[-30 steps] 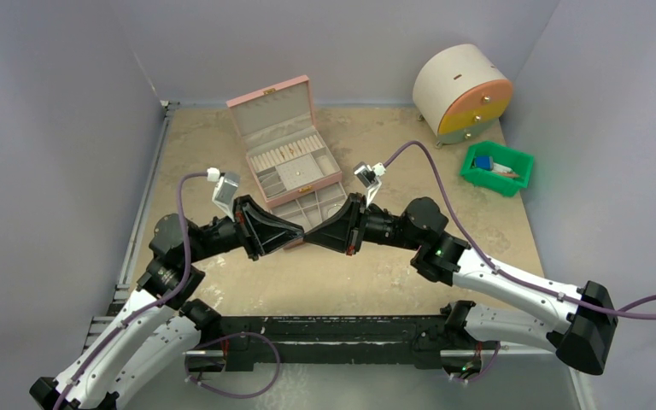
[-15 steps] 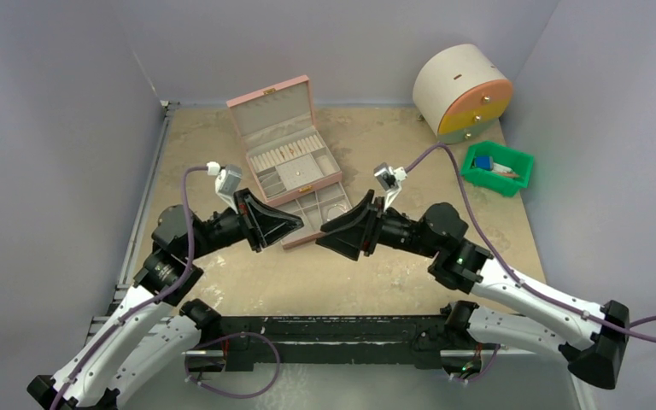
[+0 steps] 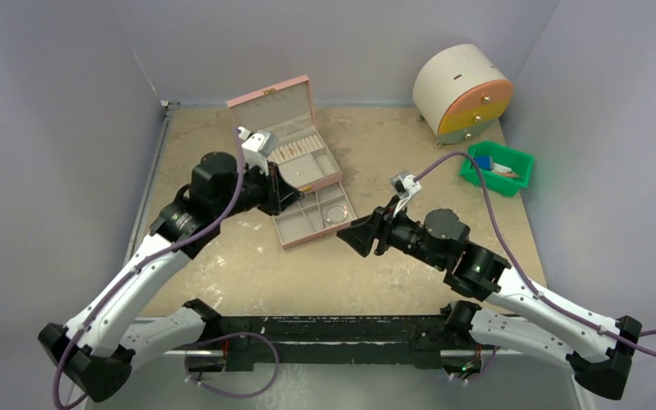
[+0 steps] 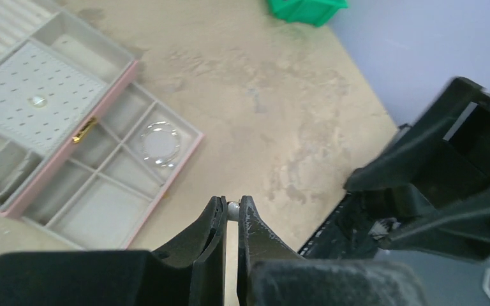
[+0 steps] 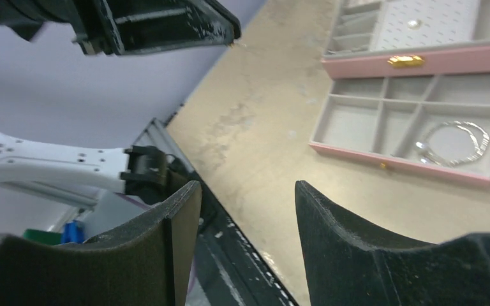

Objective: Organize the mixed jewelry

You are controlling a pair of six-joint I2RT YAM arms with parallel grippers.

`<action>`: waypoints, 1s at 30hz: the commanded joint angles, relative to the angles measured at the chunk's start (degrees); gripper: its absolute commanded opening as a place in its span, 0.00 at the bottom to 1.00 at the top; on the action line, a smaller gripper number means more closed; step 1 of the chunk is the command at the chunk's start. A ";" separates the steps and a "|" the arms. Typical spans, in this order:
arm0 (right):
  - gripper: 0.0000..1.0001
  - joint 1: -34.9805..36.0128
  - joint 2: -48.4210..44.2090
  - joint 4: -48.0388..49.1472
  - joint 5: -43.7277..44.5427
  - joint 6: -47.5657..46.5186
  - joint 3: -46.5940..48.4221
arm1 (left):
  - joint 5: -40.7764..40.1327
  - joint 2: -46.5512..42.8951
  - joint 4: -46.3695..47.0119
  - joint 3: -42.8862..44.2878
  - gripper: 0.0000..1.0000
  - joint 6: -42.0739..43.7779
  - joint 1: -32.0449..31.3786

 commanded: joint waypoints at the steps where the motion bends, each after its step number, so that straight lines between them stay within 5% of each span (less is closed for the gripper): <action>1: 0.59 0.06 0.51 -4.54 5.65 -2.27 -0.61 | -9.81 7.25 -10.84 8.60 0.00 6.89 0.17; 16: 0.60 0.05 4.39 -4.27 4.18 -1.69 -3.59 | -30.92 34.09 -23.38 30.22 0.00 9.03 0.19; 30: 0.61 0.02 3.66 -5.30 3.78 -1.55 -4.87 | -37.06 54.01 -29.51 42.43 0.00 9.11 1.77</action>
